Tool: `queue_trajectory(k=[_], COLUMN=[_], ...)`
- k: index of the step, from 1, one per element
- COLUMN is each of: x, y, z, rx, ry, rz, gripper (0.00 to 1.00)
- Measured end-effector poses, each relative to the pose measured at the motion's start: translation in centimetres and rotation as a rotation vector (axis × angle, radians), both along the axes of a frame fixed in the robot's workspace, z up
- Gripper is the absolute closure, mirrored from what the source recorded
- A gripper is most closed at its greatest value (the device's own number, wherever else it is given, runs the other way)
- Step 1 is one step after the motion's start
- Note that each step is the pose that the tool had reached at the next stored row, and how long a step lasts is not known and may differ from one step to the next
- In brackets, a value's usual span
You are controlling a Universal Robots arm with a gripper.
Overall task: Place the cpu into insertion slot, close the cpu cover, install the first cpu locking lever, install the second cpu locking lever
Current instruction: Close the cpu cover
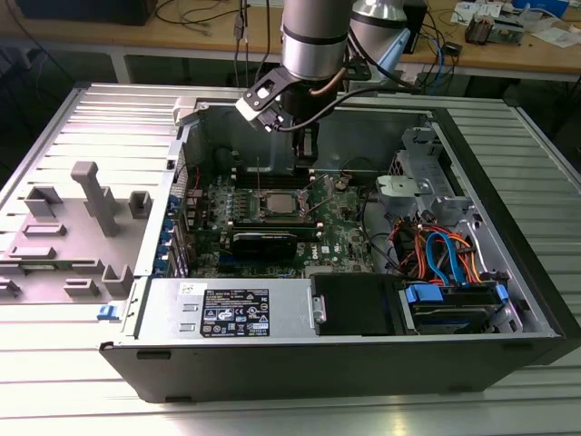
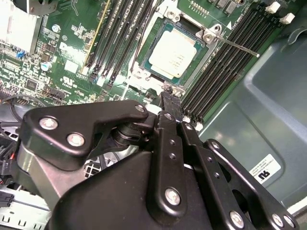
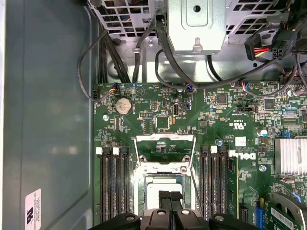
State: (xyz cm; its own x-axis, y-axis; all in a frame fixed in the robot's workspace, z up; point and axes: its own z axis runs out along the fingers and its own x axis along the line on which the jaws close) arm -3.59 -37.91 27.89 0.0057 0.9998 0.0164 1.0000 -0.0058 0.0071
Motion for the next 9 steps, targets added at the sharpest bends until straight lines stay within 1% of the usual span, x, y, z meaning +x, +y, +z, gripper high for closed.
queue_trajectory(k=[4,9], x=[0.11,0.81], y=[-0.01,0.0], z=[0.02,0.01], rx=[-0.0003,-0.0002], ry=[0.0002,0.0001], rz=[0.0,0.0], gripper=[0.89,0.89])
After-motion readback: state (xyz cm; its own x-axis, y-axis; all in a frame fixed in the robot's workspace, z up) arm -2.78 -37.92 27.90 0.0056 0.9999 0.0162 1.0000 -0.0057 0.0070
